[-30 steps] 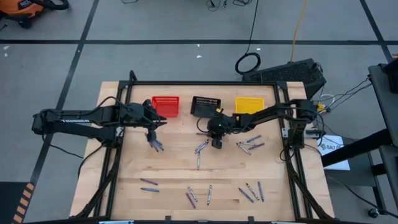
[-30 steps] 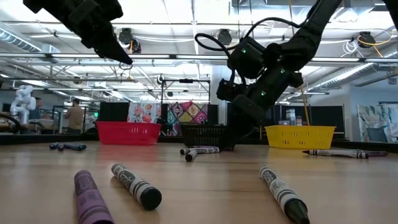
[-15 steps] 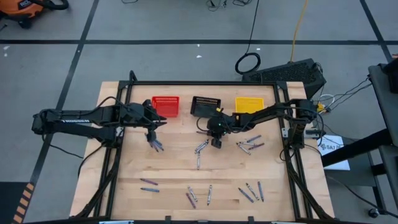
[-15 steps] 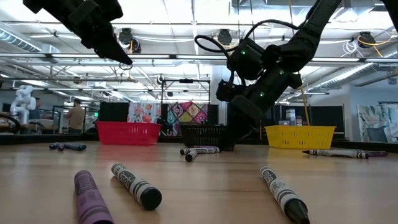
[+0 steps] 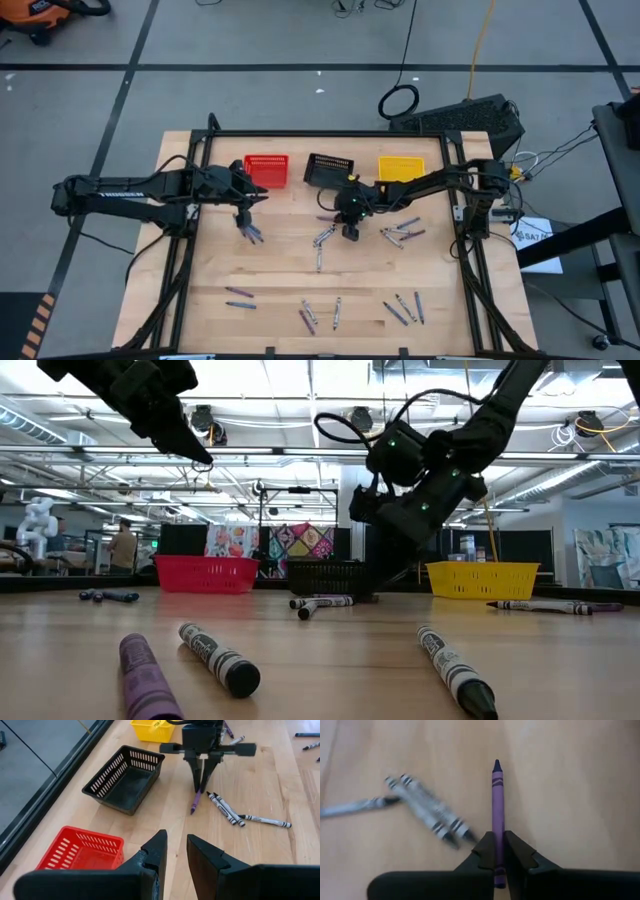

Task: Sort crayons
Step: Put the violet crayon into the yellow bin, then put the gray crayon into the red bin

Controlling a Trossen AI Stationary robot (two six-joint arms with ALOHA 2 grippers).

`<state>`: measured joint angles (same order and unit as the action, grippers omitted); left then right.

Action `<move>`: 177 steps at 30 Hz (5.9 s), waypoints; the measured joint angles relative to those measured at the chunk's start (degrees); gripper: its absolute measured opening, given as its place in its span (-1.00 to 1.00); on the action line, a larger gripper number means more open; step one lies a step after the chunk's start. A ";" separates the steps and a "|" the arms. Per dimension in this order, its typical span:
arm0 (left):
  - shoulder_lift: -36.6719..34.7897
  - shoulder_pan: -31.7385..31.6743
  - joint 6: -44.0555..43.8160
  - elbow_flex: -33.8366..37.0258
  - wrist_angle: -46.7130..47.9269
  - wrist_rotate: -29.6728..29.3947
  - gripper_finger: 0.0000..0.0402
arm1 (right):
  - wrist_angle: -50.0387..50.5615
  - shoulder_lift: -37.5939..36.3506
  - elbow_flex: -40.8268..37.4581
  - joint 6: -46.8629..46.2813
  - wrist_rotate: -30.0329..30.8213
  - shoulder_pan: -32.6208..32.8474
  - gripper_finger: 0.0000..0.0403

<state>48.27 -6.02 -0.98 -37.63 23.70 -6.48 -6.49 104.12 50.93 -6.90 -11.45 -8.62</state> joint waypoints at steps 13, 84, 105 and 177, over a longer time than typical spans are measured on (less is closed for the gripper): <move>0.02 -0.02 -0.04 0.01 -0.15 -0.22 -0.60 | 20.30 -17.26 0.00 2.43 10.67 -0.54 -0.99; 6.18 0.04 -0.16 0.00 -0.47 1.51 -0.60 | 54.32 -32.75 0.07 4.42 26.46 -22.05 -0.65; 23.58 4.80 -11.77 -0.13 -19.19 9.81 -0.60 | 51.63 -32.75 0.07 2.00 26.43 -22.03 -0.65; 57.61 11.03 -28.73 -18.09 -24.50 -3.21 -0.60 | 53.07 -32.77 0.05 -2.06 26.35 -22.03 -0.65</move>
<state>105.89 5.01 -29.71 -55.71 -0.80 -9.69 46.58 71.35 50.98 -8.96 14.90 -30.65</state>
